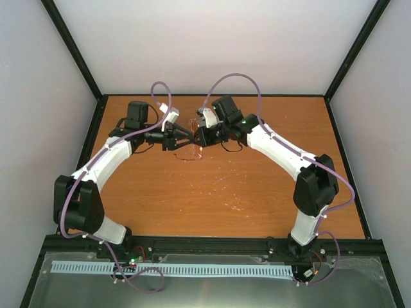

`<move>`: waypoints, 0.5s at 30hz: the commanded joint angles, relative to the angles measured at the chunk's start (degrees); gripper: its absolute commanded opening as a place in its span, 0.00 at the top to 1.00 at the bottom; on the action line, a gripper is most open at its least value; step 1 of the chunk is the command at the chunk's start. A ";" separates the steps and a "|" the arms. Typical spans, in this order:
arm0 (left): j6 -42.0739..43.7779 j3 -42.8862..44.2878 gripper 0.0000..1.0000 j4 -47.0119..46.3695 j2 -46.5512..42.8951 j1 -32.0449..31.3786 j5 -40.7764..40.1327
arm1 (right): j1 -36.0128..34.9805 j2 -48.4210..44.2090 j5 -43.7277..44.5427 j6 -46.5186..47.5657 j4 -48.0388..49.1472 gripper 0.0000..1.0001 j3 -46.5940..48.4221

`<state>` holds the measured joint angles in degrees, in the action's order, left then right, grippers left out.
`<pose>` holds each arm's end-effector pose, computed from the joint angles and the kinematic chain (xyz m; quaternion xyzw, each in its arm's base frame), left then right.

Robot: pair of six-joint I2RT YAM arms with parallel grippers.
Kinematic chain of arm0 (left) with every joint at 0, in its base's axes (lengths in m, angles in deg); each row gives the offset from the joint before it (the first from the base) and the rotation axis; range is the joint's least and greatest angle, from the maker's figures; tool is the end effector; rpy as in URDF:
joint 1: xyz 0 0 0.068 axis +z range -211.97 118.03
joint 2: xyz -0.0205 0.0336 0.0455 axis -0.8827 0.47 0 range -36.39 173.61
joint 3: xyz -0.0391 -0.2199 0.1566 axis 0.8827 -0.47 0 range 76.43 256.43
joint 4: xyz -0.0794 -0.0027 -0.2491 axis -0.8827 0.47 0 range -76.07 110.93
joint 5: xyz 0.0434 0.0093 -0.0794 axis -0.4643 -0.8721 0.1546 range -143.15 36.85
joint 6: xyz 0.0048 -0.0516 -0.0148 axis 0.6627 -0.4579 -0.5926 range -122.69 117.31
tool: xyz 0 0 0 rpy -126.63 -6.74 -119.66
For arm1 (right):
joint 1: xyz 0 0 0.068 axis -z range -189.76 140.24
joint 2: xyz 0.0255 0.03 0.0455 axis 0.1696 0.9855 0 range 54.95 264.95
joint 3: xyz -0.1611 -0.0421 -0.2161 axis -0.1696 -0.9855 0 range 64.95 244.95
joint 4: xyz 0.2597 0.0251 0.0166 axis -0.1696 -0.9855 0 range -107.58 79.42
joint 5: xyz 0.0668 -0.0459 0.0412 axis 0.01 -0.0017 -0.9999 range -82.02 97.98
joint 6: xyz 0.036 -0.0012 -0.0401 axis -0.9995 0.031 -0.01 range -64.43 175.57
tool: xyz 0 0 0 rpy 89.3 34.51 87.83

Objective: Organize the sunglasses
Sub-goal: Fold the sunglasses.

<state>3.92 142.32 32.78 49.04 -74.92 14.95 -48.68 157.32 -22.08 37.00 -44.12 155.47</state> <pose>0.3029 -0.1036 0.2971 0.3669 0.6937 -0.5233 0.3322 0.3019 0.2666 0.3052 -0.2547 0.8621 0.3867 0.2060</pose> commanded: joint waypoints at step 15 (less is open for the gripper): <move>-5.98 -2.52 0.95 -5.73 -1.24 7.09 -12.39 | 10.71 -8.83 -0.09 -2.11 -0.26 0.97 -7.02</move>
<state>-0.21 141.40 28.23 48.51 -66.39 0.11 -39.30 150.17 -22.67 34.75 -43.81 148.30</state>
